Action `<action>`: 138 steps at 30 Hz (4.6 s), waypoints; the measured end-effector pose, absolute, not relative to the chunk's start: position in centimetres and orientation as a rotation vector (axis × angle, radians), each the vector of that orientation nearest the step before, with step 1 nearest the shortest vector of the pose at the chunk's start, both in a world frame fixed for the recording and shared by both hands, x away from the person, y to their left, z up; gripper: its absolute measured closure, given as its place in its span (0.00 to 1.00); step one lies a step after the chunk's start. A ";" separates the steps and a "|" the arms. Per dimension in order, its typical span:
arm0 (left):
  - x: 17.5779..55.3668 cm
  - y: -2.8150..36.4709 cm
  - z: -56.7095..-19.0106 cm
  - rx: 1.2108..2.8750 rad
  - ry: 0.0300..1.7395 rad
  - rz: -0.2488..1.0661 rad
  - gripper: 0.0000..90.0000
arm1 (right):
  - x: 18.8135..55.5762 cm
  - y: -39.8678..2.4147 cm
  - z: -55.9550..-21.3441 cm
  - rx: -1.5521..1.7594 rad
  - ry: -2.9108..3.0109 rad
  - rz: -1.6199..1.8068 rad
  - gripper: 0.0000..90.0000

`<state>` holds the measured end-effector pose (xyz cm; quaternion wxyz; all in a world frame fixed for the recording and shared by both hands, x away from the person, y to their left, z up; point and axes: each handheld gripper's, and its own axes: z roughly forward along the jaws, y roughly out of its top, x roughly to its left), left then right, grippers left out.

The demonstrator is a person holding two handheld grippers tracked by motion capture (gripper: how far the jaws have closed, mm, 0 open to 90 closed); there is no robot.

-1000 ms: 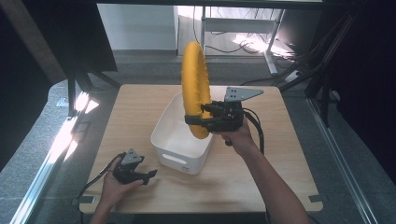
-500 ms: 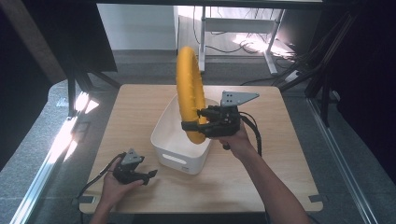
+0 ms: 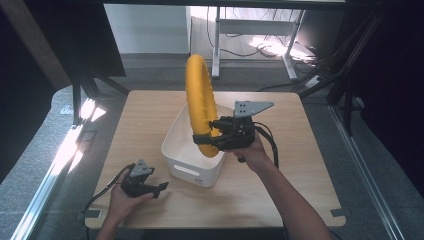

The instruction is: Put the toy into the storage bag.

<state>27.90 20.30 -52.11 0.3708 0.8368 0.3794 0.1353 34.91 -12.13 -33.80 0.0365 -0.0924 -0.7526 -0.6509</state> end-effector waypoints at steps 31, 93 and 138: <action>27.9 20.2 -52.2 2.155 0.973 0.347 0.25 | 35.1 -11.7 -35.8 -0.278 -2.300 -1.952 0.56; 28.0 20.0 -52.4 2.169 0.969 0.337 0.24 | 35.8 -12.1 -39.0 -0.331 -2.307 -1.878 0.54; 27.5 20.0 -52.4 2.177 0.964 0.327 0.24 | 35.1 -14.2 -39.3 -0.384 -2.377 -1.924 0.42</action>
